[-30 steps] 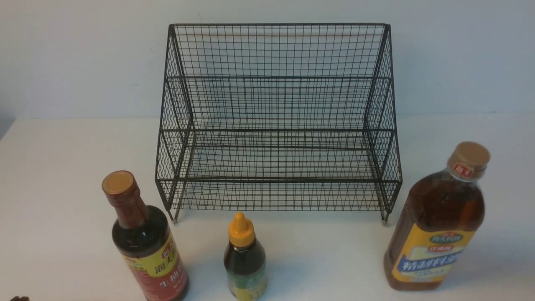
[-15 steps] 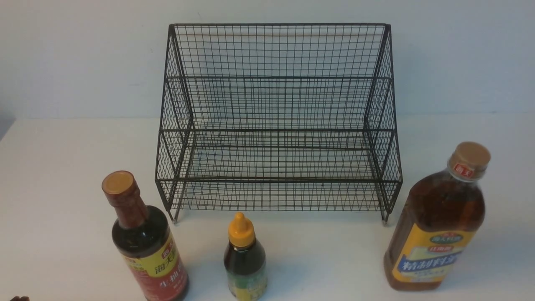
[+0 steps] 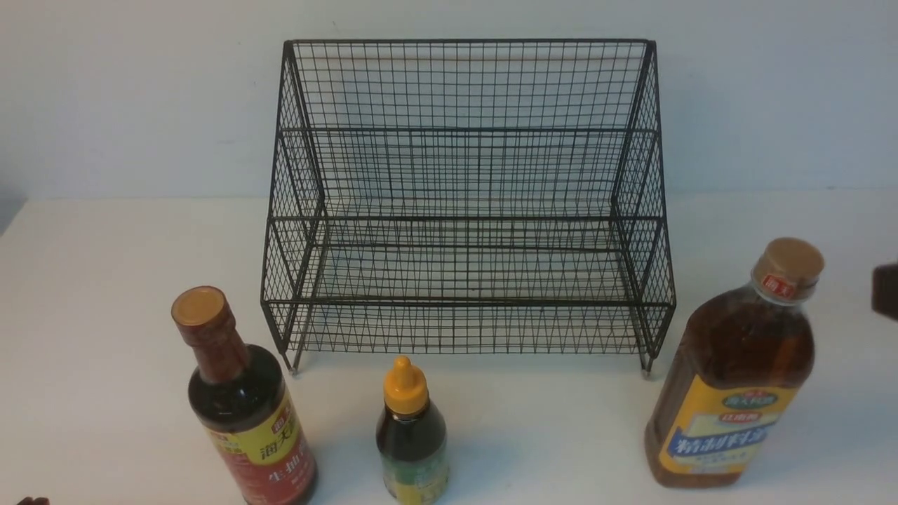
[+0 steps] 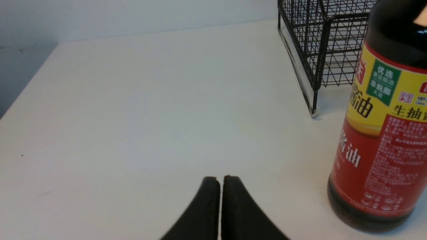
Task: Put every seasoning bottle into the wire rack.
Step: Use the right arm to grab the condiment bottle closest to it
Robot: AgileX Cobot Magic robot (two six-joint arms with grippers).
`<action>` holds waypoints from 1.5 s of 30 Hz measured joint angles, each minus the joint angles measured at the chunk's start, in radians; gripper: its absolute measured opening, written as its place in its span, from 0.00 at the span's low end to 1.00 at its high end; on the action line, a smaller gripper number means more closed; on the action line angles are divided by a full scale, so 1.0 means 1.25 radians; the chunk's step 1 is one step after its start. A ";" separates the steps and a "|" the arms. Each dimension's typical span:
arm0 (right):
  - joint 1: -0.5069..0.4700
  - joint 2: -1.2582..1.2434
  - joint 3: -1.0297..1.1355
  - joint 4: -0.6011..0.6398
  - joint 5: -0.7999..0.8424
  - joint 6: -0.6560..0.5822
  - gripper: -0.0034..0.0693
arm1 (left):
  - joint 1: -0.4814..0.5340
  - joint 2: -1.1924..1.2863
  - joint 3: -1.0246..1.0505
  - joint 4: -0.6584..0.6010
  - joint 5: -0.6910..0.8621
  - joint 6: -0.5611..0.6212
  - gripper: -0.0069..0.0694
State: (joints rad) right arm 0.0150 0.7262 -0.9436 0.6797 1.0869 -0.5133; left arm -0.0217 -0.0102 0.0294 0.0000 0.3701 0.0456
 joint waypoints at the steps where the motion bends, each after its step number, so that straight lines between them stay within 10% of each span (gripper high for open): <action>1: 0.000 0.011 -0.008 -0.001 0.000 -0.004 0.36 | 0.000 0.000 0.000 0.000 0.000 0.000 0.08; 10: 0.000 0.149 -0.021 -0.066 -0.028 0.003 0.74 | 0.000 0.000 0.000 0.000 0.000 0.001 0.08; 16: 0.000 0.226 -0.021 -0.059 -0.048 0.006 0.81 | 0.000 0.000 0.000 0.000 0.000 0.001 0.08; 33: 0.001 0.350 -0.021 -0.041 -0.057 -0.025 0.81 | 0.000 0.000 0.000 0.000 0.000 0.001 0.08; 45: 0.001 0.352 -0.057 -0.094 -0.028 -0.051 0.52 | 0.000 0.000 0.000 0.000 0.000 0.001 0.08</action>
State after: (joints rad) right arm 0.0159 1.1656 -1.0148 0.5616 1.0524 -0.5767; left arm -0.0217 -0.0102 0.0294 0.0000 0.3701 0.0465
